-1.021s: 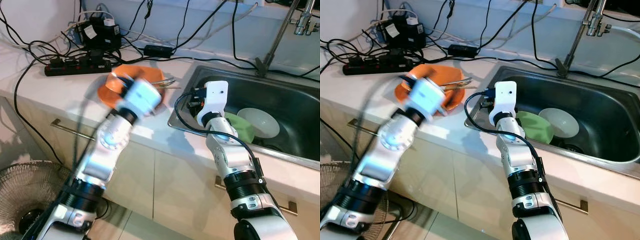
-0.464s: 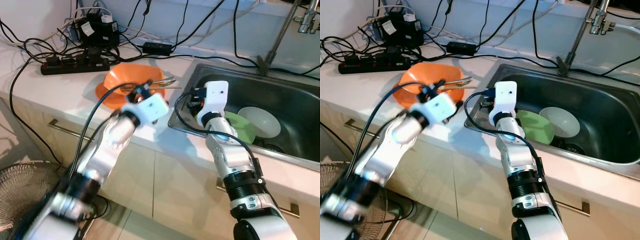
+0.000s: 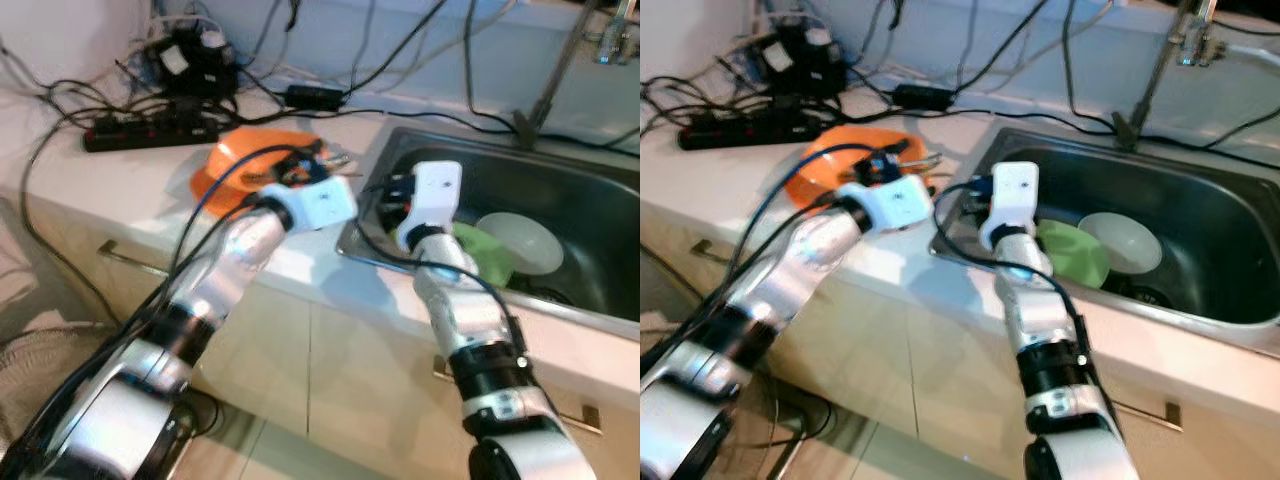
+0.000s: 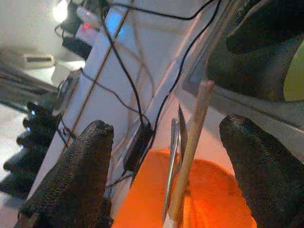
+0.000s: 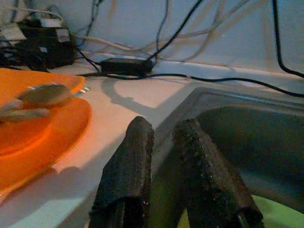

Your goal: Kitchen organization

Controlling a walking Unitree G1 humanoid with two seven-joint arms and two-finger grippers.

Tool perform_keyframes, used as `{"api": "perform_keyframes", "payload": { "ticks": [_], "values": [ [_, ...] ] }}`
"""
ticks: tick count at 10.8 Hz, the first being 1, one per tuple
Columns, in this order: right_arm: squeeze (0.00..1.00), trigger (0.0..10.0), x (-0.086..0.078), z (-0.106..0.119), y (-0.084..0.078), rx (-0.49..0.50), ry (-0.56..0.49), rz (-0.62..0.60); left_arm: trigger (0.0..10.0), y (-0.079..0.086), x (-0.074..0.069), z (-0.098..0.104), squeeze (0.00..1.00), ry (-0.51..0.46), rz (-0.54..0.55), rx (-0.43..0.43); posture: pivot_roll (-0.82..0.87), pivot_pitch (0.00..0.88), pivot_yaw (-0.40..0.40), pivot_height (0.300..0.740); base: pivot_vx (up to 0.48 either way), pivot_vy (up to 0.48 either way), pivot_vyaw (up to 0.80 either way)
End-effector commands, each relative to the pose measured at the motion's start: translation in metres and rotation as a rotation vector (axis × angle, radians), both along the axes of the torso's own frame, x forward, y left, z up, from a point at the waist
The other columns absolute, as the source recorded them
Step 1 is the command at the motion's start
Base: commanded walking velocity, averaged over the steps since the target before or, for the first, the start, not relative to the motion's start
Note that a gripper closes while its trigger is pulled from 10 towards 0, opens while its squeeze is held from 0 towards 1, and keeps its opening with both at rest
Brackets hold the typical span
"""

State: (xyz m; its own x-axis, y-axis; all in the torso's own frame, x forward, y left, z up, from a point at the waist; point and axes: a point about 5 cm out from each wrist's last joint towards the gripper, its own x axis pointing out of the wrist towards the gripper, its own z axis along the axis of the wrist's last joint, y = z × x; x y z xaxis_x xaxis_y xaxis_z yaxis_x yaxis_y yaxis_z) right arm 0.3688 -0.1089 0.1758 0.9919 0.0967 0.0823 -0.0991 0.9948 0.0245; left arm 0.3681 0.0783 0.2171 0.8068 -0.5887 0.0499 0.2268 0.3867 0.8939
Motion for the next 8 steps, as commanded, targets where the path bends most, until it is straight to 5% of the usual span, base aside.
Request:
{"api": "perform_keyframes", "payload": {
  "ticks": [1,4,8],
  "values": [
    [0.00,10.0,0.002,0.001,-0.010,0.005,-0.001,-0.041,10.0,-0.007,0.001,0.002,0.00,-0.011,-0.028,0.034,0.18,0.012,0.025,0.740,0.000,0.000,0.00],
    [0.00,10.0,0.007,-0.003,-0.045,-0.036,0.014,-0.139,10.0,-0.013,0.001,-0.003,0.00,0.003,-0.055,0.033,0.17,0.013,0.032,0.740,0.000,0.000,0.00],
    [0.00,10.0,0.007,-0.009,-0.043,-0.032,0.026,-0.138,10.0,-0.014,0.001,-0.012,0.00,0.009,-0.064,0.047,0.17,0.007,0.036,0.740,0.000,0.000,0.00]
  ]
}}
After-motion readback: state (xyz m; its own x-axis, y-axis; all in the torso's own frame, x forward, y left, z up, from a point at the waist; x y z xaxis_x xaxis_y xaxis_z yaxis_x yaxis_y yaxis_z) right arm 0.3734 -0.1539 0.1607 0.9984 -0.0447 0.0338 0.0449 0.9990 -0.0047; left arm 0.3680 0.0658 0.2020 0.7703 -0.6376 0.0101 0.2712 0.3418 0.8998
